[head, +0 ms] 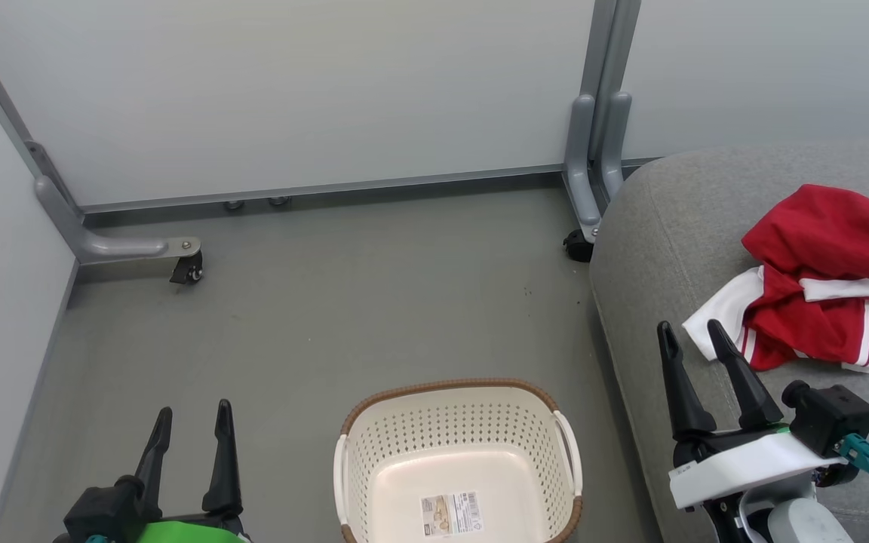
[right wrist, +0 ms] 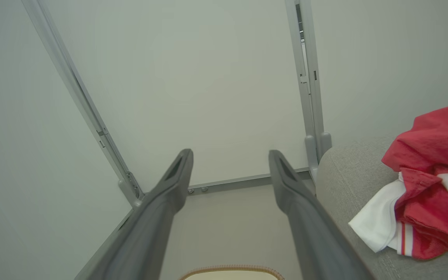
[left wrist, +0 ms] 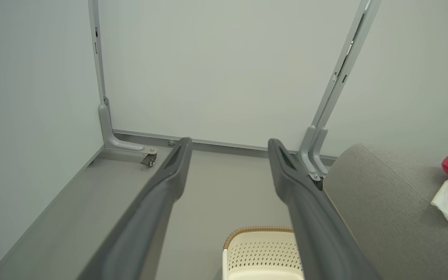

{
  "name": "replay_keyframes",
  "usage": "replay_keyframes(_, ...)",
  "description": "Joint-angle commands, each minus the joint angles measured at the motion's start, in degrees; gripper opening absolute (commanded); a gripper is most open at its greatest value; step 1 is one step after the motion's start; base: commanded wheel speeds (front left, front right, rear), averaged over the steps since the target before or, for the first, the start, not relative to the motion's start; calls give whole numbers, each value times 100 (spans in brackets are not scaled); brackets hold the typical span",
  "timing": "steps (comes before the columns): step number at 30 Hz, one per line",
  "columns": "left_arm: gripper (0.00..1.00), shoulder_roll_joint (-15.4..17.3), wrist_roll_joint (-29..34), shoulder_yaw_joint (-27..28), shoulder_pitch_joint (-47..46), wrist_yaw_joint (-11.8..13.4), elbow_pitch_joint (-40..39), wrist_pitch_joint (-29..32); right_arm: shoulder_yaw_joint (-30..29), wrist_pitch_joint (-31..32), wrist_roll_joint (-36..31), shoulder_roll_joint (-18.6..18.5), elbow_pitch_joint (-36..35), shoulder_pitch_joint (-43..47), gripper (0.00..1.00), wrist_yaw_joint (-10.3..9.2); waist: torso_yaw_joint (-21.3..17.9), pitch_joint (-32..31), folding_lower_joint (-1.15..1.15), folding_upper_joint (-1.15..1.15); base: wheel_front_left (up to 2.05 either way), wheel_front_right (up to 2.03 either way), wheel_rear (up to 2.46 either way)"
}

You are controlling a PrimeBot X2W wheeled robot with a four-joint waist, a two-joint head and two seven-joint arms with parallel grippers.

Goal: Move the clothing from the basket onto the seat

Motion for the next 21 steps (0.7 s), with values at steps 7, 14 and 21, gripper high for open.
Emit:
replay_keyframes(7, 100, 5, 79, 32, 93, 4, -46, 0, -155, 0, -433, -15, 233, 57, 100, 0, -22, -6, 1, 0, 0, 0, 0)
replay_keyframes(14, 100, 5, 20, 49, 95, 4, -33, 0, -367, 0, -743, 115, 366, 9, 100, 0, -37, 12, 1, 0, 0, 0, 0)
replay_keyframes(21, 100, 6, -74, 99, 81, 4, -6, 0, -425, 0, -806, 156, 397, -55, 100, 0, -49, 39, 1, 0, 0, 0, 0)
